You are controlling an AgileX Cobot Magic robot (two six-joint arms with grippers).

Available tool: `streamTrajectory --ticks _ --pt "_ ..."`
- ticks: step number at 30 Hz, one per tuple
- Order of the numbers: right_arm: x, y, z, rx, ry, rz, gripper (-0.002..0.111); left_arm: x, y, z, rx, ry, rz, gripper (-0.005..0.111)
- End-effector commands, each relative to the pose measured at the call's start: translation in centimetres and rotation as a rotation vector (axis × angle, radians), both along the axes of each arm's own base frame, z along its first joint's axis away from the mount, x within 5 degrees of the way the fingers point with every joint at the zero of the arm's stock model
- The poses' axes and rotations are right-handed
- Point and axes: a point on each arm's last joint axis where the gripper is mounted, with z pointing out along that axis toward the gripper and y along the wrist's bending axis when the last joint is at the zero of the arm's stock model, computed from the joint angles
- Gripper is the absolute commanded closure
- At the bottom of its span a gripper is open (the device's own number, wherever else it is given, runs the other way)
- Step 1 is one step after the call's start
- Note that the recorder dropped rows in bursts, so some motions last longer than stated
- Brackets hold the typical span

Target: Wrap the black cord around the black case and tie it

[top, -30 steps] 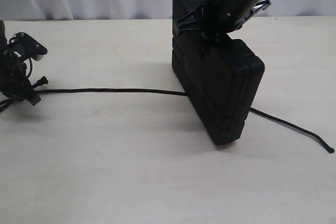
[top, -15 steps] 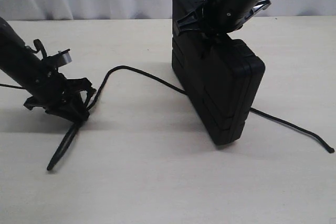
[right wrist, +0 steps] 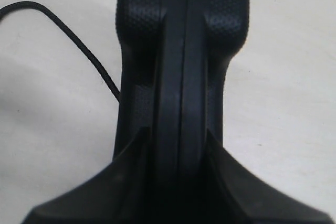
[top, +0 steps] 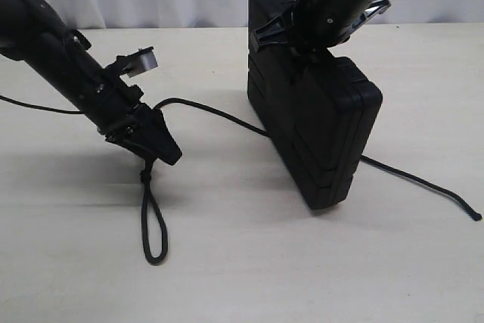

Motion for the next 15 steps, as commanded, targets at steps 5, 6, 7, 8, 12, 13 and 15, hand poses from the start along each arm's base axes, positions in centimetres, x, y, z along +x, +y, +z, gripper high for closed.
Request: streamTrajectory --ticks 5,6,7,8,12,13,15 --pt "-0.3 -0.8 -1.0 -0.092 0.075 0.007 0.104 0.3 -0.6 0.5 0.005 -0.36 -0.541 0.056" --pt "-0.3 -0.8 -1.0 -0.092 0.075 0.007 0.104 0.3 -1.0 0.4 0.034 -0.412 -0.618 0.056" --pt "-0.3 -0.8 -1.0 -0.092 0.075 0.007 0.104 0.3 -1.1 0.1 0.078 -0.47 -0.728 0.056" --pt "-0.3 -0.8 -1.0 -0.092 0.075 0.007 0.104 0.4 -1.5 -0.3 0.141 -0.532 -0.839 0.056" --pt "-0.3 -0.8 -1.0 -0.092 0.076 0.007 0.104 0.6 -2.3 -0.9 0.378 -0.646 -1.197 0.057" --pt "-0.3 -0.8 -1.0 -0.093 0.077 0.007 0.104 0.4 -2.7 -0.9 0.406 -0.654 -1.253 0.057" --pt "-0.4 -0.8 -1.0 -0.094 0.079 0.006 0.104 0.0 -3.6 -0.9 0.412 -0.662 -1.299 0.057"
